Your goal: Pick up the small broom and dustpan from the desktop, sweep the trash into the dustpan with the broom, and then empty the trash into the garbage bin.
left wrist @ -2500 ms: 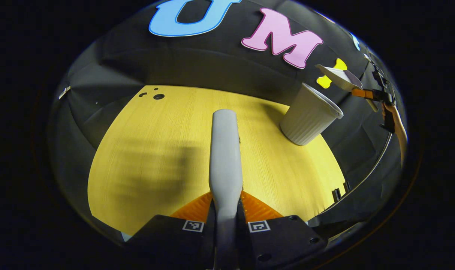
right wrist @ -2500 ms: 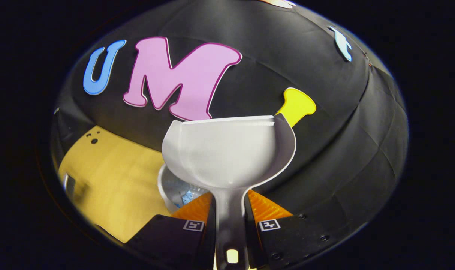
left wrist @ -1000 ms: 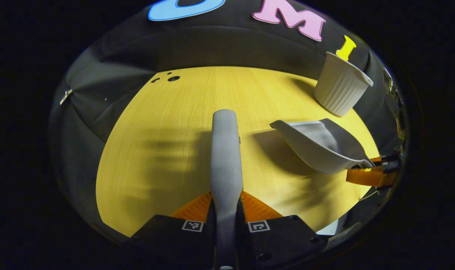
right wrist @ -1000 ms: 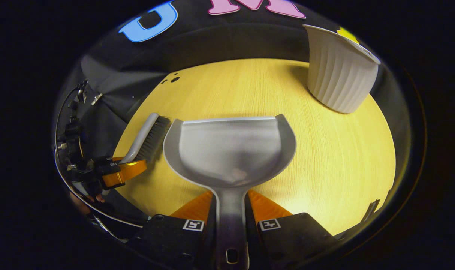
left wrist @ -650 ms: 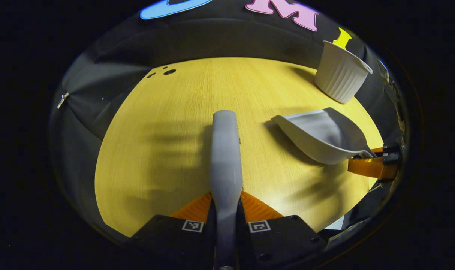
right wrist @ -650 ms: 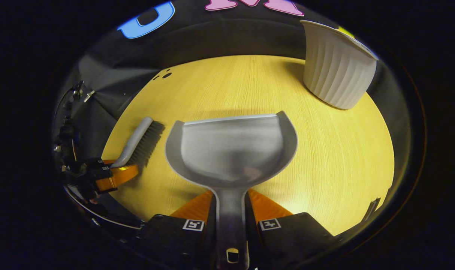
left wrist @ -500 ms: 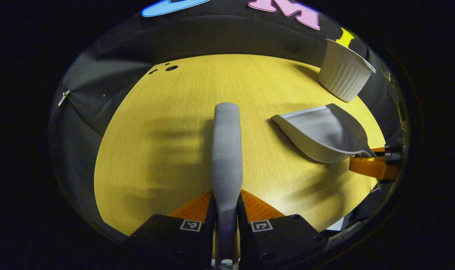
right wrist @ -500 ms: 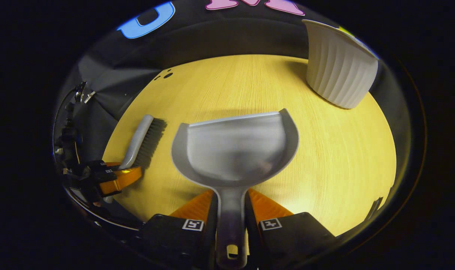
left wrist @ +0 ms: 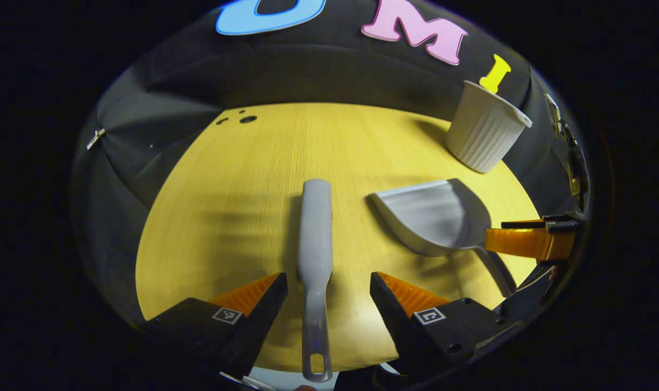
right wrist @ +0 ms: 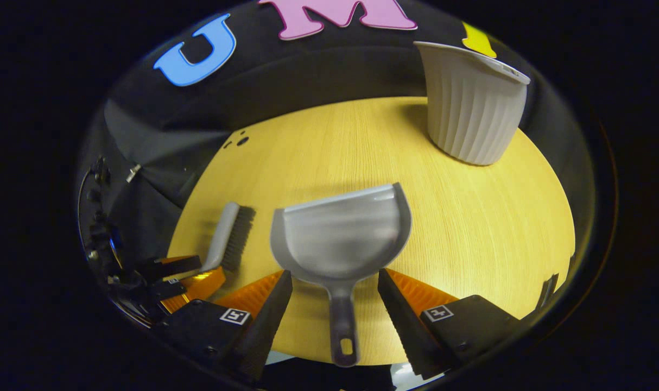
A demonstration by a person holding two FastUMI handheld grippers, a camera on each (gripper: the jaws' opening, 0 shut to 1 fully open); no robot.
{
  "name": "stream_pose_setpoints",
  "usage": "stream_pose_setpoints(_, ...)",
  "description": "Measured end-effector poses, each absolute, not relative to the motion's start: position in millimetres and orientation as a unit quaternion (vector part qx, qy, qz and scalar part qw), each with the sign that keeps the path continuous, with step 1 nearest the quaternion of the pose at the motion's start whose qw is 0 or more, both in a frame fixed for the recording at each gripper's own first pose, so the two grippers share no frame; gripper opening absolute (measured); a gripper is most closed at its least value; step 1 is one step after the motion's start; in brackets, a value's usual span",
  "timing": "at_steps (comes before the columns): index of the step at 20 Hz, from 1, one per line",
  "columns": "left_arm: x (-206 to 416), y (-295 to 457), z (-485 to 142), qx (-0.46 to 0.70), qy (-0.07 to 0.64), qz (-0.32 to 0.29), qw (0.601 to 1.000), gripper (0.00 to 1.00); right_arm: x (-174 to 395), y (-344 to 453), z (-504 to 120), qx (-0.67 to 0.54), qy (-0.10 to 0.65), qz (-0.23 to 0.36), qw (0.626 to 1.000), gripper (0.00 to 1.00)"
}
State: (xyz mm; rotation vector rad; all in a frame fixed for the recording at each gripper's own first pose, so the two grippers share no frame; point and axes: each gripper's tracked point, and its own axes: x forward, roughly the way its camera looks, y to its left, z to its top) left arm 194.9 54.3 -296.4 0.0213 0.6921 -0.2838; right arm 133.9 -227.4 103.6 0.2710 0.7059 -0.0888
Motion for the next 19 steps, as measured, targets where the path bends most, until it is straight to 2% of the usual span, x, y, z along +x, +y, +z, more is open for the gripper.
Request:
stream_pose_setpoints(1, 191.0, 51.3, -282.6, 0.011, 0.318, -0.146, 0.937, 0.98, 132.6, -227.6, 120.7, 0.141, 0.326, -0.047, 0.934, 0.99)
stream_pose_setpoints(2, 186.6, 53.4, -269.0, 0.011, 0.296, -0.149, 0.943, 0.92, 129.7, -228.1, 138.2, 0.145, 0.307, -0.05, 0.939, 0.99)
stream_pose_setpoints(3, 183.5, 52.7, -253.5, 0.01, 0.273, -0.149, 0.95, 0.96, 127.9, -228.3, 156.5, 0.142, 0.285, -0.051, 0.947, 0.99)
stream_pose_setpoints(8, 144.0, 58.3, -162.6, -0.051, 0.14, -0.118, 0.982, 0.96, 102.1, -217.8, 216.1, 0.107, 0.212, -0.062, 0.969, 0.99)
stream_pose_setpoints(12, 107.5, 80.7, -107.7, -0.05, 0.052, -0.083, 0.994, 0.96, 79.4, -197.7, 242.2, 0.062, 0.15, -0.057, 0.985, 0.99)
stream_pose_setpoints(15, 74.9, 84.5, -79.6, -0.033, 0.004, -0.084, 0.996, 0.96, 61.2, -184.0, 258.1, 0.03, 0.124, -0.045, 0.991, 0.99)
stream_pose_setpoints(19, 54.0, 85.0, -73.3, -0.017, -0.018, -0.085, 0.996, 0.96, 43.4, -172.7, 269.7, 0.006, 0.089, -0.036, 0.995, 0.98)
